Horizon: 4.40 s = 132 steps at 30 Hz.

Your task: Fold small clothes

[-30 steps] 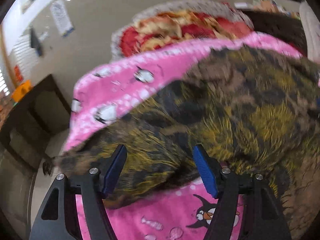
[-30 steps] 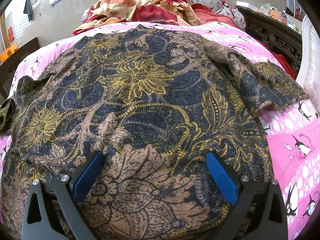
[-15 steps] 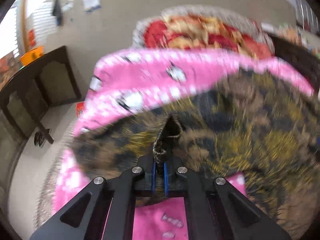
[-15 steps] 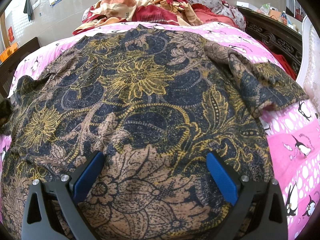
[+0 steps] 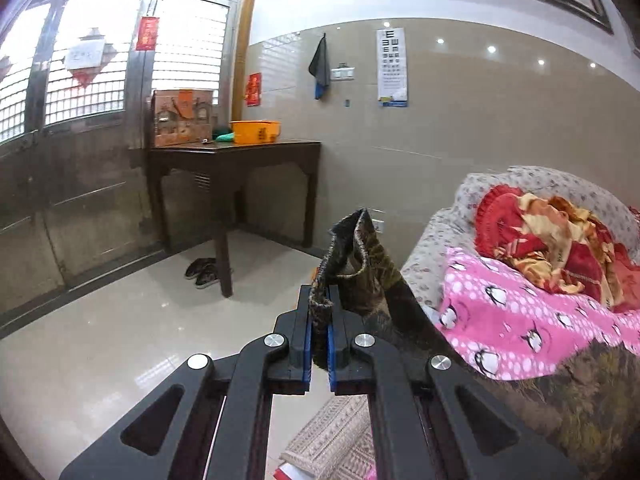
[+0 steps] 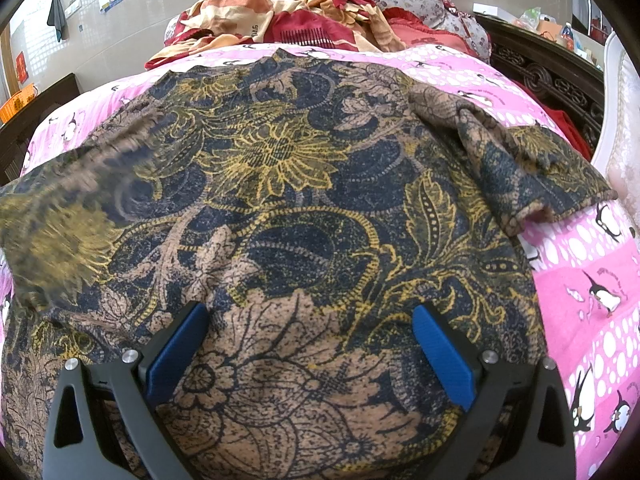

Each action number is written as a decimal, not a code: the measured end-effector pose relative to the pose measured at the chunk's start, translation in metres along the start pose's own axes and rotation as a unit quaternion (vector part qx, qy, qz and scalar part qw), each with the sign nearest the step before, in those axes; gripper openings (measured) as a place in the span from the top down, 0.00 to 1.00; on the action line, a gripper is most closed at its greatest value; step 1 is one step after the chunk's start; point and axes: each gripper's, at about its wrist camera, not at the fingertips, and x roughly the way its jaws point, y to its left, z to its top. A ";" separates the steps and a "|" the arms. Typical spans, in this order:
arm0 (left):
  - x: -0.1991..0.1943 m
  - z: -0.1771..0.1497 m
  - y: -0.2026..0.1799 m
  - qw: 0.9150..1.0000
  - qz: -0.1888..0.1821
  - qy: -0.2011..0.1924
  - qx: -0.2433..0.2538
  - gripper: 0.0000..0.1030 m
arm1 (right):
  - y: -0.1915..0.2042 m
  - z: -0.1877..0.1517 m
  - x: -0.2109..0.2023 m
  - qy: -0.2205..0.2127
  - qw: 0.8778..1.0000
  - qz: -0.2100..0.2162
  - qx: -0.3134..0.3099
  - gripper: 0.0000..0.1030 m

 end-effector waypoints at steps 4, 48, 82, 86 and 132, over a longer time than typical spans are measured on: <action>0.003 -0.011 -0.044 0.998 -0.058 0.012 0.014 1.00 | 0.000 0.000 0.000 0.000 1.000 -0.001 0.000 0.00; -0.045 -0.265 -0.276 0.885 -0.371 0.227 0.163 0.77 | 0.096 0.071 0.055 0.054 0.936 0.346 -0.010 0.97; 0.060 -0.214 -0.316 0.918 -0.275 0.241 0.153 0.99 | -0.091 0.047 -0.047 -0.063 0.989 0.131 0.001 0.84; 0.056 -0.201 -0.313 0.920 -0.271 0.246 0.141 0.99 | -0.063 0.041 -0.008 -0.002 0.989 0.138 -0.055 0.84; 0.099 -0.203 -0.364 0.919 -0.285 0.248 0.113 0.92 | 0.033 0.063 0.025 -0.050 0.995 0.028 -0.087 0.41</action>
